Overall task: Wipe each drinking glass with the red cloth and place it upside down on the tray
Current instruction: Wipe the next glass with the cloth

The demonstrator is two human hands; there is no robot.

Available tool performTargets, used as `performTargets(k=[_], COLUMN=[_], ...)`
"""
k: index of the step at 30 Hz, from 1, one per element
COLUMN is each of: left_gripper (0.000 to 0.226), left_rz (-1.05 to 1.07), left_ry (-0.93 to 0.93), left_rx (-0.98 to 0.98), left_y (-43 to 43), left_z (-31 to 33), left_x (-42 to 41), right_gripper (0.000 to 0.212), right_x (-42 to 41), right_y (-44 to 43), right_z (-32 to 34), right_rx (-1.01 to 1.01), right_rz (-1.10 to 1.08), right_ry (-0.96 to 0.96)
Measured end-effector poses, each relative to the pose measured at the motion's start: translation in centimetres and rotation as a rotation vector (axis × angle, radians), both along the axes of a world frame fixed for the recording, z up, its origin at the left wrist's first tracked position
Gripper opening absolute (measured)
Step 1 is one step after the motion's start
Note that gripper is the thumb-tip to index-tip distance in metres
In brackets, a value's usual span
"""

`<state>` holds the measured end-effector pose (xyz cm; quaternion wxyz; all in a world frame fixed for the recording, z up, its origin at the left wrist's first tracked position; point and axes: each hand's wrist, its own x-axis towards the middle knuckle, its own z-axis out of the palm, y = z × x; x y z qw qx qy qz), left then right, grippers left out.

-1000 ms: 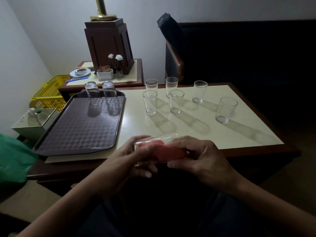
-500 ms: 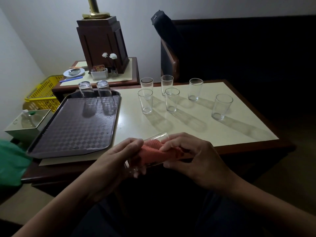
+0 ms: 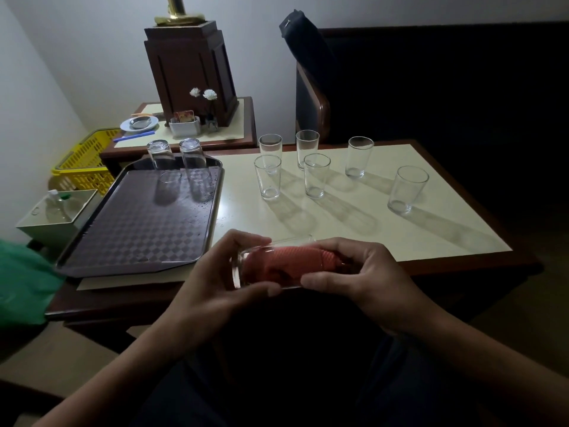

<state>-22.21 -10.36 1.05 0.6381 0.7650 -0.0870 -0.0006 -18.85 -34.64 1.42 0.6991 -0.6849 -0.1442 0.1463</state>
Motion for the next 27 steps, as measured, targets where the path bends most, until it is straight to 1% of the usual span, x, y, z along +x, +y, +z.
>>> performTargets(k=[1,2,3,6,7,8,9,10,12,13,14,15,17,18,19,20,21,23,25,27], left_gripper=[0.055,0.058,0.059,0.05,0.048,0.041,0.033,0.032,0.046,0.051,0.054,0.054,0.046,0.044,0.043,0.043,0.044,0.049,0.052,0.052], left_rz=[0.007,0.016,0.026,0.006,-0.015,-0.026,-0.019,-0.005,0.031,0.04,0.052,0.073,0.053,0.03,0.024,0.035,0.053,0.079,0.061,0.08], left_ry=[-0.077,-0.086,-0.028,0.352,0.418,0.428,0.389,0.309,0.091,0.02,0.016,0.087,0.33,0.398,0.407,0.375,0.302,0.085,-0.113,-0.234], left_rx=[0.084,0.102,0.058,-0.314,-0.378,-0.373,-0.333,-0.255,-0.044,0.021,0.017,-0.039,-0.261,-0.335,-0.338,-0.296,-0.213,0.01,0.168,0.268], left_y=[0.1,0.1,-0.1,-0.7,-0.6,-0.4,-0.3,-0.1,0.2,0.3,0.2,0.0,-0.5,-0.5,-0.3,-0.2,0.1,0.7,1.1,1.3], left_z=[0.0,0.0,0.0,0.5,0.5,0.4,0.4,0.4,0.4,0.5,0.4,0.4,0.5,0.4,0.2,0.1,0.0,-0.1,0.0,-0.4], left_x=[-0.1,-0.2,-0.2,-0.1,0.0,0.1,0.0,-0.1,-0.3,-0.4,-0.4,-0.2,-0.1,0.0,0.1,0.2,0.2,0.3,0.4,0.6], right_gripper=[0.039,0.039,0.039,0.036,0.036,0.035,0.033,0.031,0.028,0.028,0.027,0.027,0.028,0.03,0.032,0.034,0.035,0.031,0.025,0.024], right_x=[0.1,0.1,0.0,-0.3,-0.5,-0.5,-0.5,-0.5,-0.3,-0.3,-0.2,-0.2,-0.3,-0.4,-0.5,-0.5,-0.5,-0.1,0.6,1.4], right_y=[0.0,0.0,0.0,0.1,0.2,0.2,0.3,0.3,0.3,0.2,0.2,0.2,0.3,0.3,0.4,0.4,0.4,0.2,0.0,-0.1], right_z=[0.1,0.1,0.1,-0.3,-0.5,-0.5,-0.4,-0.3,-0.1,-0.1,-0.1,-0.2,-0.5,-0.6,-0.6,-0.6,-0.4,-0.2,-0.4,-0.2], right_rx=[0.037,0.057,0.047,-0.044,-0.055,-0.058,-0.054,-0.041,-0.011,0.002,0.012,0.011,-0.025,-0.044,-0.05,-0.05,-0.053,-0.042,0.109,0.254], right_rz=[0.009,0.009,0.0,-0.019,-0.014,-0.013,-0.017,-0.025,-0.025,-0.026,-0.033,-0.039,-0.022,-0.006,0.007,0.011,0.011,-0.001,-0.022,-0.079], right_ry=[0.045,0.053,0.017,-0.222,-0.252,-0.244,-0.207,-0.149,-0.053,-0.043,-0.06,-0.105,-0.239,-0.277,-0.269,-0.227,-0.164,-0.021,0.217,0.4])
